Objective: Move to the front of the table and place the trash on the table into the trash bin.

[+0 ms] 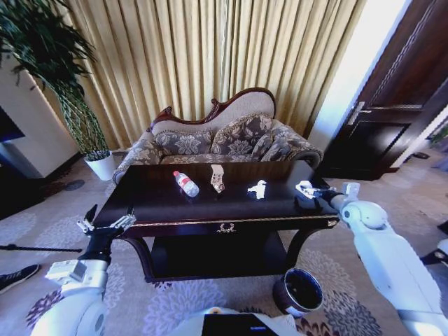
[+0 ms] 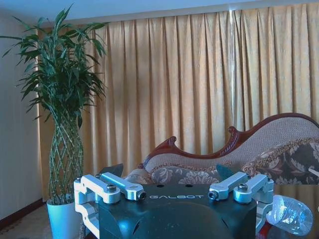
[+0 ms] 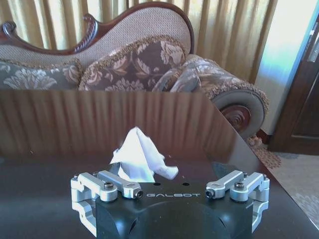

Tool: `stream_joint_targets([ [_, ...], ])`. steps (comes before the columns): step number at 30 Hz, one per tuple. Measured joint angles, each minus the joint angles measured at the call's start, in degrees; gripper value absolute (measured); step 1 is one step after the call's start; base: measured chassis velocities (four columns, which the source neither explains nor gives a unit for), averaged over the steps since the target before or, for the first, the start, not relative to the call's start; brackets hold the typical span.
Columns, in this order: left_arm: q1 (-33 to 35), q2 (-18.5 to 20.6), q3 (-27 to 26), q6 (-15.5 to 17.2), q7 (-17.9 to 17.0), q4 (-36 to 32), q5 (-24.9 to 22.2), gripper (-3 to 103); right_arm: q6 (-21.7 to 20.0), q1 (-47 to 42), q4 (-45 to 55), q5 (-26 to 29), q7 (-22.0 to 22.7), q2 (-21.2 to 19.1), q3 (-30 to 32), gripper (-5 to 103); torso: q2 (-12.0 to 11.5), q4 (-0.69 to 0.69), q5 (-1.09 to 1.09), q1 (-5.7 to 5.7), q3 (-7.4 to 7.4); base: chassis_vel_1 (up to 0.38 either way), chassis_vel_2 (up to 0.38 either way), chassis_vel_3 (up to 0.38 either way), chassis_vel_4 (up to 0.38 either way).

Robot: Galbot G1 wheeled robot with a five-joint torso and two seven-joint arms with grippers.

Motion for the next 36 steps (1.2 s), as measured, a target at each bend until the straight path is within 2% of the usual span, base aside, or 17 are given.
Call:
stream_joint_targets([
  [8, -0.06, 0.04, 0.0, -0.01, 0.02, 0.0, -0.02, 100, -2.19, 0.2, -0.32, -2.04, 0.57, 0.34, -0.38, 103, 0.0, 0.01, 0.0, 0.0, 0.0, 0.0, 0.0, 0.0, 0.0],
  [9, 0.0, 0.04, 0.03, -0.11, 0.06, 0.0, -0.02, 100, -2.33, 0.24, -0.25, -2.15, 1.13, 0.42, -0.46, 94, 0.0, 0.01, -0.01, 0.0, 0.0, 0.0, 0.0, 0.0, 0.0],
  [11, 0.02, 0.04, 0.04, -0.15, 0.09, 0.0, -0.02, 100, -2.32, 0.24, -0.2, -2.15, 1.3, 0.43, -0.47, 94, 0.0, 0.01, 0.0, 0.0, 0.0, 0.0, 0.0, 0.0, 0.0],
  [12, 0.02, 0.05, 0.06, -0.17, 0.12, 0.0, -0.01, 100, -2.25, 0.22, -0.15, -2.18, 1.45, 0.43, -0.47, 89, 0.0, 0.01, 0.0, 0.0, 0.0, 0.0, 0.0, 0.0, 0.0],
  [13, 0.0, 0.06, 0.09, -0.18, 0.14, 0.0, 0.0, 100, -1.9, 0.03, -0.04, -2.2, 1.61, 0.44, -0.44, 79, 0.0, 0.01, 0.0, 0.0, 0.0, 0.0, 0.0, 0.0, 0.0],
  [15, 0.0, 0.06, 0.12, -0.18, 0.17, 0.0, 0.01, 100, -1.72, -0.17, 0.08, -2.2, 1.65, 0.44, -0.35, 79, 0.01, 0.01, -0.01, 0.0, 0.0, 0.0, 0.0, 0.0, 0.0],
  [16, 0.0, 0.05, 0.16, -0.18, 0.2, 0.0, 0.01, 100, -1.51, -0.39, 0.16, -2.2, 1.68, 0.47, -0.22, 66, 0.0, 0.01, 0.0, 0.0, 0.0, 0.0, 0.0, 0.0, 0.0],
  [18, 0.0, 0.04, 0.17, -0.19, 0.22, 0.0, 0.02, 100, -1.37, -0.51, 0.19, -2.2, 1.68, 0.51, -0.13, 66, 0.0, 0.01, 0.0, 0.0, 0.0, 0.0, 0.0, 0.0, 0.0],
  [20, 0.01, 0.05, 0.18, -0.33, 0.23, 0.0, 0.03, 100, -1.12, -0.68, 0.27, -2.2, 1.7, 0.63, -0.02, 55, 0.0, 0.01, -0.01, 0.0, 0.0, 0.0, 0.0, 0.0, 0.0],
  [22, 0.01, 0.06, 0.18, -0.37, 0.23, 0.0, 0.03, 100, -1.08, -0.71, 0.29, -2.19, 1.7, 0.66, 0.0, 55, 0.01, 0.01, 0.0, 0.0, 0.0, 0.0, 0.0, 0.0, 0.0],
  [23, 0.03, 0.11, 0.18, -0.46, 0.23, 0.0, 0.04, 100, -0.99, -0.74, 0.33, -2.16, 1.71, 0.79, 0.1, 45, 0.0, 0.01, 0.0, 0.0, 0.0, 0.0, 0.0, 0.0, 0.0],
  [25, 0.09, 0.12, 0.17, -0.64, 0.26, 0.0, 0.05, 100, -0.95, -0.78, 0.46, -2.09, 1.76, 0.93, 0.14, 34, 0.0, 0.01, 0.0, 0.0, 0.0, 0.0, 0.0, 0.0, 0.0],
  [27, 0.11, 0.12, 0.16, -0.68, 0.26, 0.0, 0.06, 100, -0.91, -0.8, 0.5, -2.06, 1.77, 0.98, 0.15, 34, 0.0, 0.01, 0.0, 0.0, 0.0, 0.0, 0.0, 0.0, 0.0],
  [30, 0.21, 0.09, 0.13, -0.8, 0.28, 0.0, 0.07, 100, -0.64, -0.86, 0.51, -1.9, 1.8, 1.24, 0.27, 18, 0.0, 0.01, 0.0, 0.0, 0.0, 0.0, 0.0, 0.0, 0.0],
  [31, 0.21, 0.09, 0.13, -0.8, 0.28, 0.0, 0.07, 100, -0.64, -0.86, 0.51, -1.9, 1.8, 1.24, 0.27, 18, 0.0, 0.01, 0.0, 0.0, 0.0, 0.0, 0.0, 0.0, 0.0],
  [34, 0.23, 0.11, 0.09, -0.82, 0.29, 0.0, 0.09, 100, -0.02, -1.0, 0.59, -1.62, 1.82, 1.45, 0.45, 3, 0.0, 0.01, 0.0, 0.0, 0.0, 0.0, 0.0, 0.0, 0.0],
  [36, 0.24, 0.12, 0.08, -0.83, 0.3, 0.0, 0.1, 100, 0.27, -1.07, 0.74, -1.43, 1.86, 1.53, 0.56, 3, 0.0, 0.01, 0.0, 0.0, 0.0, 0.0, 0.0, 0.0, 0.0],
])
